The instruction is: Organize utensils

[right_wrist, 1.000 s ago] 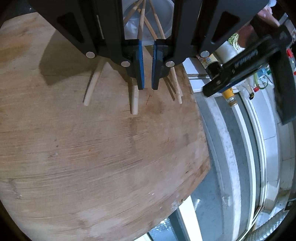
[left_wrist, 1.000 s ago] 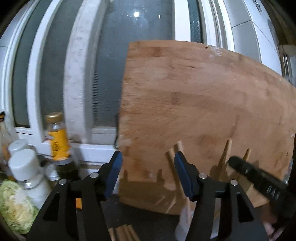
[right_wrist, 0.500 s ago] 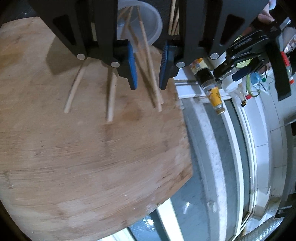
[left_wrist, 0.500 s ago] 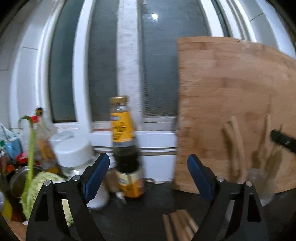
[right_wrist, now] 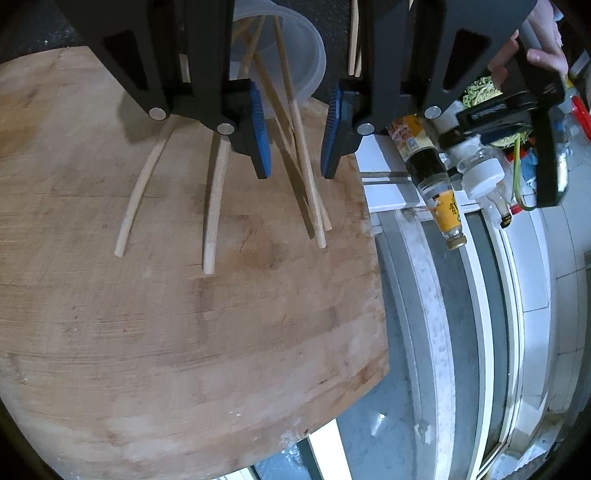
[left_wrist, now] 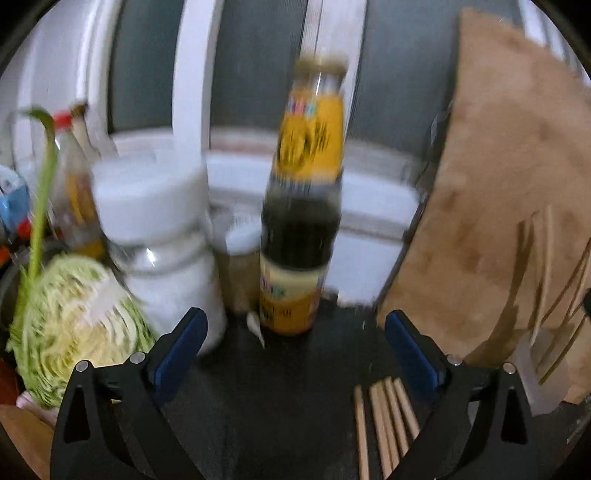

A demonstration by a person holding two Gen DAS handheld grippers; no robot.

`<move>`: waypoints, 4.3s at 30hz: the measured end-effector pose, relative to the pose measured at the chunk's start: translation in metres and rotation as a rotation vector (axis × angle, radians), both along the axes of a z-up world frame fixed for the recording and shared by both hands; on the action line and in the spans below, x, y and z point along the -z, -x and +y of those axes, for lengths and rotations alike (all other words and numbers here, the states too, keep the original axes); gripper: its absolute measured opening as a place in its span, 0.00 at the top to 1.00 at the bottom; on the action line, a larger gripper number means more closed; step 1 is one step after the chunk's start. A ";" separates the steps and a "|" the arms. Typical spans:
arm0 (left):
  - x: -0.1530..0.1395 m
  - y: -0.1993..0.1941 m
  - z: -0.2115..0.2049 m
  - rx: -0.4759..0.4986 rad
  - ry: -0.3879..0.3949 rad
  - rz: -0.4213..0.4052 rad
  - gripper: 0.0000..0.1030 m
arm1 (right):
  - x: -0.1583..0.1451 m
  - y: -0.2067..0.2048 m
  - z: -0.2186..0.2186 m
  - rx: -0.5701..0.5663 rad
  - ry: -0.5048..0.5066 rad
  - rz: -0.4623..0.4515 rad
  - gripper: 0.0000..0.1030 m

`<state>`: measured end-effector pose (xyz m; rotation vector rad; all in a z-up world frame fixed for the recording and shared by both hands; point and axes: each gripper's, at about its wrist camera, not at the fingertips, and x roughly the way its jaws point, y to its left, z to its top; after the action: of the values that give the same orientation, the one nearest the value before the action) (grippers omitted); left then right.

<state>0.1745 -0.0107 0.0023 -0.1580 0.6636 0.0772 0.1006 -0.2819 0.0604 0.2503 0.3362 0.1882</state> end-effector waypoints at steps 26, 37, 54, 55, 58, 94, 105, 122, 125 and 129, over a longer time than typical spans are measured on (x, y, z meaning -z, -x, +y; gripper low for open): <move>0.070 -0.040 -0.046 0.324 0.086 0.383 0.76 | 0.011 0.003 0.028 -0.115 -0.016 0.064 0.70; 0.081 -0.041 -0.069 0.329 -0.033 0.383 0.81 | 0.011 0.004 0.031 -0.104 0.026 0.056 0.70; 0.045 -0.015 -0.058 0.293 -0.047 0.248 0.94 | 0.014 0.001 0.023 -0.204 -0.152 0.167 0.70; 0.037 -0.012 -0.053 0.270 -0.047 0.217 0.94 | 0.014 0.001 0.025 -0.218 -0.154 0.175 0.70; 0.020 -0.005 -0.036 0.215 -0.034 0.161 0.94 | 0.013 0.006 0.045 -0.223 -0.031 0.153 0.70; 0.003 0.007 -0.009 0.176 0.042 0.106 0.94 | 0.113 -0.078 0.130 -0.235 0.317 0.567 0.92; -0.025 0.023 0.012 0.215 0.112 -0.003 0.94 | 0.024 -0.019 0.088 -0.350 0.060 0.180 0.92; -0.132 0.079 -0.068 0.379 0.042 -0.254 0.94 | -0.057 0.039 -0.032 -0.142 -0.186 -0.198 0.92; -0.149 0.085 -0.082 0.382 0.022 -0.282 0.94 | -0.066 0.052 -0.050 -0.070 -0.206 -0.265 0.92; -0.173 0.095 -0.099 0.400 0.013 -0.329 0.94 | -0.069 0.063 -0.083 0.015 -0.267 -0.327 0.92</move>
<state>0.0797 -0.1097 0.1751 -0.0458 0.3574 -0.3321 0.0380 -0.3646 0.1299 0.4788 -0.0171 0.2557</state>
